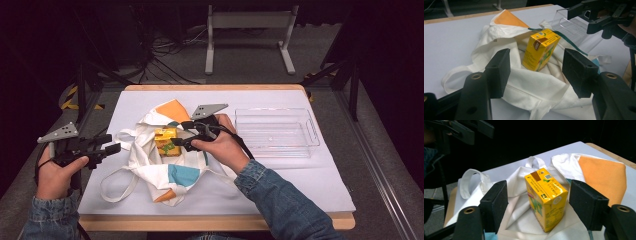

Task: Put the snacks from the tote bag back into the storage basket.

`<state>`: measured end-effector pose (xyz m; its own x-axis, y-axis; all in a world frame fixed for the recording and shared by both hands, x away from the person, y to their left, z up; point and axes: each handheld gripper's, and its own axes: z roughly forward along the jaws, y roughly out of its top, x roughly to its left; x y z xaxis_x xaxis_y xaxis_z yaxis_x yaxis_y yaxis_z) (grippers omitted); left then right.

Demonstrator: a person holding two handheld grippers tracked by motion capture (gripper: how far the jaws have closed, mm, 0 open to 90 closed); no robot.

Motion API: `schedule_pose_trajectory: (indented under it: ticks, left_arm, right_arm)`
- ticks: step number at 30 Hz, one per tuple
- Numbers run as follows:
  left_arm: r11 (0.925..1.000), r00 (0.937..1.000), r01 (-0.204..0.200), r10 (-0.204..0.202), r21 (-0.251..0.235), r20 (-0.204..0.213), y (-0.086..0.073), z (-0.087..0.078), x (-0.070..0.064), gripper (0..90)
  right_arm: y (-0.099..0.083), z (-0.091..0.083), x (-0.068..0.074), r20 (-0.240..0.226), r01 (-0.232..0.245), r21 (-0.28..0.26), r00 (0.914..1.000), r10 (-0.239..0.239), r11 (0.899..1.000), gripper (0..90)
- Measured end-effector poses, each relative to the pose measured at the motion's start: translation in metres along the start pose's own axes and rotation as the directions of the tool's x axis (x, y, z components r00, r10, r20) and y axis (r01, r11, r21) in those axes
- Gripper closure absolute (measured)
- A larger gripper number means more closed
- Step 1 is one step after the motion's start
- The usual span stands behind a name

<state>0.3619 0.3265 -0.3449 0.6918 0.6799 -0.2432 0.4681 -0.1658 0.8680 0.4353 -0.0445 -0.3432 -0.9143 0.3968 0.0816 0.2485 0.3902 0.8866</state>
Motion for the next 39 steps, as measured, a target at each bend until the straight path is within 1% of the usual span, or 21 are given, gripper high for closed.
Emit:
schedule_pose_trajectory:
  ticks: [5, 7, 8, 11, 13, 15, 21, 26, 31, 34, 39]
  left_arm:
    - [1.0000, 1.0000, 0.004, -0.004, -0.002, 0.002, 0.000, -0.001, 0.000, 40.3]
    - [1.0000, 1.0000, -0.008, 0.008, 0.003, 0.000, 0.000, -0.001, 0.001, 40.3]
    - [1.0000, 1.0000, -0.002, 0.002, 0.002, 0.001, 0.000, -0.001, 0.000, 40.3]
    - [1.0000, 1.0000, 0.001, -0.001, -0.002, 0.002, 0.000, -0.002, 0.000, 40.2]
    - [1.0000, 1.0000, 0.000, 0.000, -0.002, 0.003, 0.000, -0.002, 0.001, 40.2]
    - [1.0000, 1.0000, 0.006, -0.006, -0.004, 0.002, -0.001, -0.003, 0.000, 40.1]
    - [1.0000, 1.0000, 0.004, -0.004, -0.006, 0.004, -0.001, -0.004, 0.002, 40.1]
    - [0.9999, 1.0000, 0.007, -0.007, -0.009, 0.002, -0.001, -0.005, 0.002, 40.1]
    - [1.0000, 1.0000, 0.004, -0.003, -0.007, 0.004, -0.001, -0.005, 0.002, 39.9]
    - [0.9999, 1.0000, 0.004, -0.004, -0.010, 0.004, -0.001, -0.005, 0.002, 39.9]
    - [1.0000, 1.0000, 0.004, -0.004, -0.008, 0.005, -0.001, -0.005, 0.002, 40.0]
  right_arm:
    - [0.002, 0.009, -0.006, 0.000, 0.026, 0.033, 0.9997, -0.026, 0.999, 26.0]
    - [0.002, 0.015, -0.008, -0.012, 0.035, 0.053, 0.9994, -0.034, 0.998, 22.5]
    - [0.002, 0.018, -0.009, -0.016, 0.039, 0.059, 0.9991, -0.038, 0.997, 21.7]
    - [0.002, 0.025, -0.013, -0.014, 0.043, 0.084, 0.9990, -0.042, 0.996, 20.9]
    - [0.002, 0.031, -0.015, -0.014, 0.041, 0.088, 0.9991, -0.040, 0.995, 20.9]
    - [0.002, 0.035, -0.017, -0.012, 0.050, 0.098, 0.9987, -0.050, 0.994, 20.9]
    - [0.000, 0.050, -0.019, -0.020, 0.065, 0.121, 0.9978, -0.063, 0.991, 20.9]
    - [-0.001, 0.055, -0.019, -0.026, 0.078, 0.115, 0.9968, -0.076, 0.990, 21.0]
    - [-0.004, 0.062, -0.020, -0.034, 0.079, 0.127, 0.9966, -0.075, 0.989, 21.3]
    - [-0.006, 0.065, -0.020, -0.044, 0.085, 0.140, 0.9958, -0.080, 0.986, 22.7]
    - [-0.007, 0.069, -0.020, -0.045, 0.099, 0.151, 0.9947, -0.093, 0.984, 24.1]
